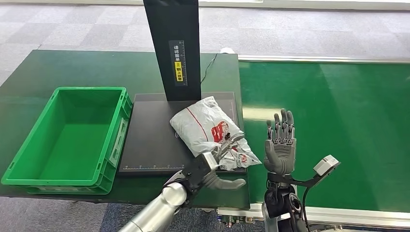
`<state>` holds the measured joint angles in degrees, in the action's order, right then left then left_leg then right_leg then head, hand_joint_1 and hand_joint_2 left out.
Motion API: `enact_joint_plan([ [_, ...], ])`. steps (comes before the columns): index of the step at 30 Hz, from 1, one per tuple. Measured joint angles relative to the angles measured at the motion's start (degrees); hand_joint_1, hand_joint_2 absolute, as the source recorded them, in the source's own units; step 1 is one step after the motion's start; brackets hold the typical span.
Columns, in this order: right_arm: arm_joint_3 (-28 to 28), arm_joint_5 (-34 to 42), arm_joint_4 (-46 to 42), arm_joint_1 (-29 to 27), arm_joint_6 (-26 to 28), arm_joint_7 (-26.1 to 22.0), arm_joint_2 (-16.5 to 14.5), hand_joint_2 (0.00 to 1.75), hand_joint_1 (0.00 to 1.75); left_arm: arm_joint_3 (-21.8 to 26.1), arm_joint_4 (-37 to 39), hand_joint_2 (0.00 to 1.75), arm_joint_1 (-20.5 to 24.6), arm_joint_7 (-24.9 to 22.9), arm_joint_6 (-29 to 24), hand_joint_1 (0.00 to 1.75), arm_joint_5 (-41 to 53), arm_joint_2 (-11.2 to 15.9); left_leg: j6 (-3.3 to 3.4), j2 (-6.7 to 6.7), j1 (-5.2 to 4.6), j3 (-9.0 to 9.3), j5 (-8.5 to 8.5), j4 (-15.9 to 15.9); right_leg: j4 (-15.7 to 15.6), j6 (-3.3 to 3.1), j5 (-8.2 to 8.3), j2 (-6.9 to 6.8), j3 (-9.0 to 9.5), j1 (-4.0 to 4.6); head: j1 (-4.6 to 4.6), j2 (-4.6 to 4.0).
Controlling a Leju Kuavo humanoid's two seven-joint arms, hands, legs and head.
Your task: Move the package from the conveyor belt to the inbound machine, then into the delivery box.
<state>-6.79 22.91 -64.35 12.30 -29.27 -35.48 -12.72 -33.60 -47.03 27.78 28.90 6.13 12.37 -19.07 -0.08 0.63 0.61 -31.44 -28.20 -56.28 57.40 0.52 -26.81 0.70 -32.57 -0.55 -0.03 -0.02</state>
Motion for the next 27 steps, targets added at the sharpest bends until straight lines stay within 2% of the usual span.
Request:
enact_joint_plan([
  [7,0.79,0.10,-0.82,-0.09,-0.34,0.14,-0.06,1.75,0.00,-15.27,9.21,1.75,7.68,-5.37,-1.67,0.00,-12.86,-1.33,0.01,0.00,-0.01,-0.09,-0.02,0.01,0.00,0.00,-0.01,0.00,-0.07,-0.01,-0.02,0.00],
  [13,0.94,-0.17,-1.59,-1.14,0.10,0.32,0.02,1.75,0.00,-24.93,13.38,1.75,12.59,-7.09,-3.45,0.00,-21.64,-1.32,0.01,0.01,0.00,-0.12,-0.01,0.02,0.01,0.00,0.00,0.00,-0.06,0.00,0.00,0.00],
  [19,0.93,0.00,-1.74,-2.02,0.92,0.49,0.14,1.75,0.00,-29.65,16.21,1.75,14.78,-7.12,-4.07,0.00,-23.36,-1.18,0.01,0.06,0.00,-0.16,-0.01,0.02,0.02,0.00,0.00,-0.02,-0.06,0.00,0.00,0.00],
  [27,1.10,0.23,-3.43,-3.01,0.94,0.61,0.28,1.75,0.00,-31.81,18.27,1.75,16.69,-6.32,-7.06,0.00,-24.18,-1.25,0.01,0.15,0.00,-0.20,0.00,0.02,0.02,0.00,0.00,-0.15,-0.06,0.00,-0.01,0.00],
])
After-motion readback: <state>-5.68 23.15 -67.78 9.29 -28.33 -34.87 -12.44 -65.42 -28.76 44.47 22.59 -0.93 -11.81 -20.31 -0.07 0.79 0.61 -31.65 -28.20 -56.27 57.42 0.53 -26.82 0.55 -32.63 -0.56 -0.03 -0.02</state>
